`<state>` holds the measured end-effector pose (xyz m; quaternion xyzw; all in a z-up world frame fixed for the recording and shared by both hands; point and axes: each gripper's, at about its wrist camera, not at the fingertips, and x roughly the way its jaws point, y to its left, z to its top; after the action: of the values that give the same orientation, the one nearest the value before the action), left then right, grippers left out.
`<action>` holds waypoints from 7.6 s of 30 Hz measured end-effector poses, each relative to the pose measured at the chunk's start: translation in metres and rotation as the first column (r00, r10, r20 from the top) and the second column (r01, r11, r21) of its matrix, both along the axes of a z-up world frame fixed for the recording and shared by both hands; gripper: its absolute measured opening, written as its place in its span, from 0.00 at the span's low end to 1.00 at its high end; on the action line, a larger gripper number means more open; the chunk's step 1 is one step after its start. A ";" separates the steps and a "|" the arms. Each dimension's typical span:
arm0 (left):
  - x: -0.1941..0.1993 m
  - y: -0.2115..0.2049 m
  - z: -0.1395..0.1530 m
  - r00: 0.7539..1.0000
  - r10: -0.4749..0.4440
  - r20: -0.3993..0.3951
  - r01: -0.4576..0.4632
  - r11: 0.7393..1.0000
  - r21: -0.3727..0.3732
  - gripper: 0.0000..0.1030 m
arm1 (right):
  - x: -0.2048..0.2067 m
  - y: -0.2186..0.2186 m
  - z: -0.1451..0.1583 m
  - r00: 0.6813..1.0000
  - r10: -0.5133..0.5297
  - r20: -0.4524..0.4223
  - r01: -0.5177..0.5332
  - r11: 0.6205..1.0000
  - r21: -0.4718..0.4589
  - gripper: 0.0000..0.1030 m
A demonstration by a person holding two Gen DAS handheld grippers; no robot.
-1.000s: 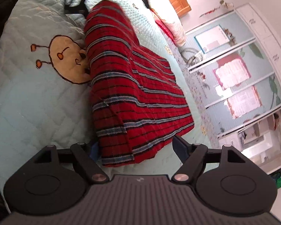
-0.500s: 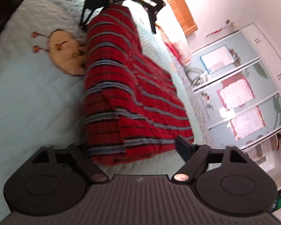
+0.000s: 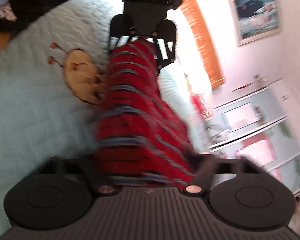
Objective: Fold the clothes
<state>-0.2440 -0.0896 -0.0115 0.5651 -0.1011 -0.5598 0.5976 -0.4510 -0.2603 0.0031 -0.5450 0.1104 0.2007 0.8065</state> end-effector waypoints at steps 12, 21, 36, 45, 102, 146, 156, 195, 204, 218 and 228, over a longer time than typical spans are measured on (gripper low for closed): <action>0.010 -0.030 0.120 0.925 0.208 -0.318 -0.265 0.953 -0.150 0.22 | 0.035 -0.035 0.152 0.910 -0.233 -0.342 0.392 0.750 0.532 0.22; -0.065 -0.070 0.211 0.896 0.077 -0.437 -0.189 0.957 -0.220 0.20 | -0.047 -0.064 0.253 0.907 -0.320 -0.272 0.419 0.747 0.516 0.20; -0.132 -0.260 0.226 0.393 -0.035 -0.919 -0.034 0.998 -0.053 0.19 | -0.145 -0.255 0.343 0.724 -0.393 -0.567 0.675 0.572 0.466 0.21; -0.002 -0.425 0.146 0.001 0.255 -0.967 -0.076 0.964 0.254 0.19 | -0.046 -0.463 0.234 0.612 -0.148 -0.777 0.777 0.296 0.555 0.21; -0.142 -0.344 0.051 0.003 0.316 -0.949 -0.598 0.761 0.252 0.73 | -0.162 -0.388 0.026 0.597 -0.298 -0.745 0.480 -0.611 0.629 0.62; -0.155 -0.350 0.188 -0.326 0.715 -0.619 -0.667 0.289 0.686 1.00 | -0.067 -0.325 0.189 -0.015 -0.375 -0.927 0.949 -0.297 0.105 0.81; -0.161 -0.354 0.184 -0.302 0.748 -0.591 -0.682 0.264 0.682 1.00 | -0.069 -0.319 0.184 -0.007 -0.362 -0.932 0.955 -0.280 0.101 0.81; -0.136 -0.263 0.231 -0.177 0.663 -0.727 -0.835 0.290 0.467 1.00 | -0.029 -0.236 0.216 0.173 -0.382 -0.908 0.939 -0.214 0.269 0.81; -0.098 -0.135 0.270 -0.038 0.577 -0.816 -0.978 0.145 0.148 1.00 | 0.018 -0.107 0.234 0.468 -0.453 -0.759 0.839 -0.043 0.543 0.81; -0.057 0.008 0.304 0.145 0.630 -0.763 -0.976 -0.035 -0.214 1.00 | 0.094 0.050 0.226 0.682 -0.497 -0.536 0.648 0.070 0.759 0.81; -0.023 0.071 0.271 0.079 0.662 -0.745 -0.984 -0.069 -0.166 1.00 | 0.106 0.104 0.200 0.724 -0.557 -0.407 0.546 0.103 0.831 0.81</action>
<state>-0.2669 -0.0183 0.2592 0.0894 0.2337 -0.0705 0.9656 -0.3452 -0.1565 0.2033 0.0847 0.1686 -0.0916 0.9778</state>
